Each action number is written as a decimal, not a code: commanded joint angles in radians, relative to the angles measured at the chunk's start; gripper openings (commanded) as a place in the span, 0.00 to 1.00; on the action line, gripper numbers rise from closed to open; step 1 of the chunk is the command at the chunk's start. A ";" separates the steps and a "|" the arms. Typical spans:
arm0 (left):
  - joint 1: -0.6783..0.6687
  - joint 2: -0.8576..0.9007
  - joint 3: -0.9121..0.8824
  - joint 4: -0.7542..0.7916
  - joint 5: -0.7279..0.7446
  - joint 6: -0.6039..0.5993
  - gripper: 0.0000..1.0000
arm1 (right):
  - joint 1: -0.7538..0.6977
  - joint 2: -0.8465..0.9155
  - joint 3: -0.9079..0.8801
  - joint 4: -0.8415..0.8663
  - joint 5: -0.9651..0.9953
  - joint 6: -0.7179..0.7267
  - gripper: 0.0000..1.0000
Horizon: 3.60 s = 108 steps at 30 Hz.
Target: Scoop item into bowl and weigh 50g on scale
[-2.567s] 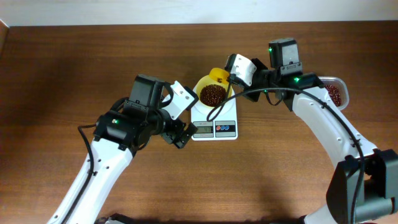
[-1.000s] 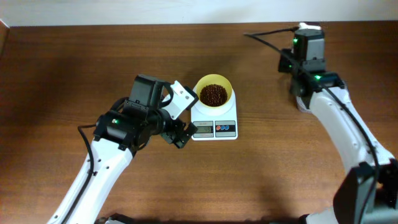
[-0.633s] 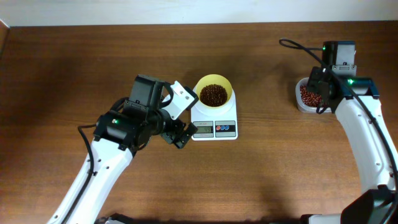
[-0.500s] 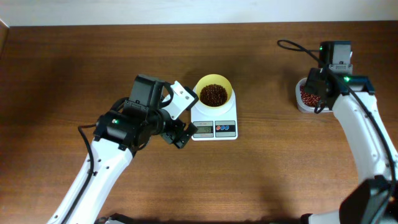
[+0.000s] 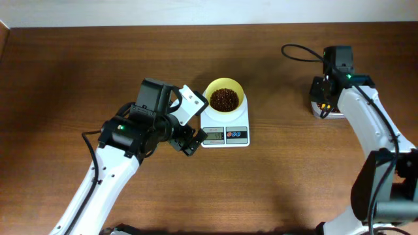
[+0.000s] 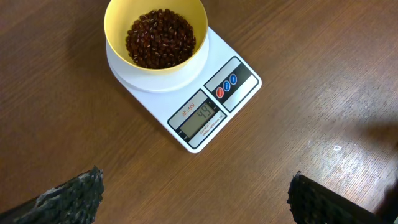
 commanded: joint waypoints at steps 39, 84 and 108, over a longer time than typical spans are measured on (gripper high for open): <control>0.002 -0.016 -0.003 0.002 -0.003 0.015 0.99 | -0.262 -0.122 0.000 -0.068 -0.483 -0.173 0.04; 0.002 -0.016 -0.003 0.002 -0.003 0.015 0.99 | -0.213 -0.088 0.119 -0.095 -0.360 -0.307 0.04; 0.002 -0.016 -0.003 0.002 -0.003 0.015 0.99 | -0.196 -0.081 0.119 -0.124 -0.367 -0.315 0.04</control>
